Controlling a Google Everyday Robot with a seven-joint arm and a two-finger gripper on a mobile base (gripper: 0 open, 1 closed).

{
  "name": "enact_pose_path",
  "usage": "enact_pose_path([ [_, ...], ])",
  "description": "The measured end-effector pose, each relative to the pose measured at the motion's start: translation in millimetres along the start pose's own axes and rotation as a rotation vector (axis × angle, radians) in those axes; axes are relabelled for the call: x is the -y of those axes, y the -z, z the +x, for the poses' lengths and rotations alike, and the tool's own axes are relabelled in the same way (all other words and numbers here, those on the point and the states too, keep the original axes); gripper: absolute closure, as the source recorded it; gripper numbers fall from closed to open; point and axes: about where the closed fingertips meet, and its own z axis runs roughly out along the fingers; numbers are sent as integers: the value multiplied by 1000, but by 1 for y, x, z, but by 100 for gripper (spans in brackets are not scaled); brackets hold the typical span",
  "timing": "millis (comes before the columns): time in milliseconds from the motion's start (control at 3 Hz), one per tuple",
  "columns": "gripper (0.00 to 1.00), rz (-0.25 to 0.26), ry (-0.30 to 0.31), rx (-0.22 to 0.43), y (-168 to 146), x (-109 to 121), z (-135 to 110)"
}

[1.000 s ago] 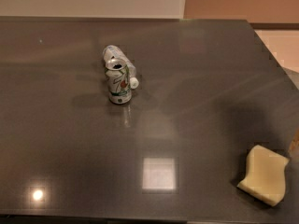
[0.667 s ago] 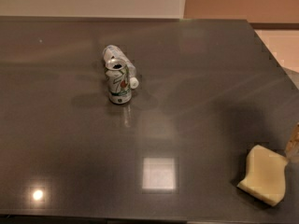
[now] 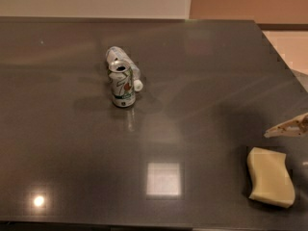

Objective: Move sponge near 7up can

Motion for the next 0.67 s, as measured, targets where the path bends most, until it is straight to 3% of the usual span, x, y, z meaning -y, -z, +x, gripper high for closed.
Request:
enact_pose_path([
  [667,0,-10,12,-1,-9,4,-14],
])
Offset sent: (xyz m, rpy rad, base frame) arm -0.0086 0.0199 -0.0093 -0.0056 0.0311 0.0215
